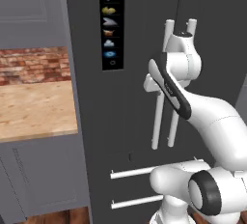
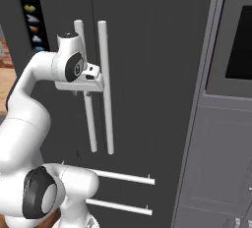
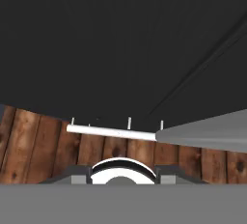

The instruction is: Take the cakes from the fridge and place them on the empty tray on the dining counter.

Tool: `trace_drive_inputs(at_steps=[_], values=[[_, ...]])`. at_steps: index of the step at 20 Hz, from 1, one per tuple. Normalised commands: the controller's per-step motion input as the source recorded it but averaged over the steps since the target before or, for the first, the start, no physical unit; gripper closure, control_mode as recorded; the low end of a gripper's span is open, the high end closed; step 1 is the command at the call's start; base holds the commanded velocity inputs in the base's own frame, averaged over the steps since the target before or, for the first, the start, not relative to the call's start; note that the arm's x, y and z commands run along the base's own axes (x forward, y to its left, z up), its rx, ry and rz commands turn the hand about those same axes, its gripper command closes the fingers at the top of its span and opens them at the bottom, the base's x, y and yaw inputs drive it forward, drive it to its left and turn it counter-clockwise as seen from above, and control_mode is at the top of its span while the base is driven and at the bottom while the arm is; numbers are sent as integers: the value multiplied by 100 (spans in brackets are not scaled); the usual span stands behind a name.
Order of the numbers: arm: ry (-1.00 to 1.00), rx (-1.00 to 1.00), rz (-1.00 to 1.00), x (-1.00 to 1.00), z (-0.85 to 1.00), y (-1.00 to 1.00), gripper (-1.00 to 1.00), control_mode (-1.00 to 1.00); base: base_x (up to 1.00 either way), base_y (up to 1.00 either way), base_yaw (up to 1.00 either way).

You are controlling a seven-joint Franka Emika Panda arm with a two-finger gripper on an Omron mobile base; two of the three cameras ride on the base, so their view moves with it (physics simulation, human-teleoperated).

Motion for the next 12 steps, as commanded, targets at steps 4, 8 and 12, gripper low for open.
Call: trace_drive_inputs(at_steps=[4, 8, 12], values=[[0, 0, 0, -1, 0, 0, -100, 100, -26, 0, 0], [0, 0, 0, 0, 0, 0, -100, 100, -49, -15, -3], [0, 0, 0, 0, 0, 0, -100, 100, -36, -30, -4]])
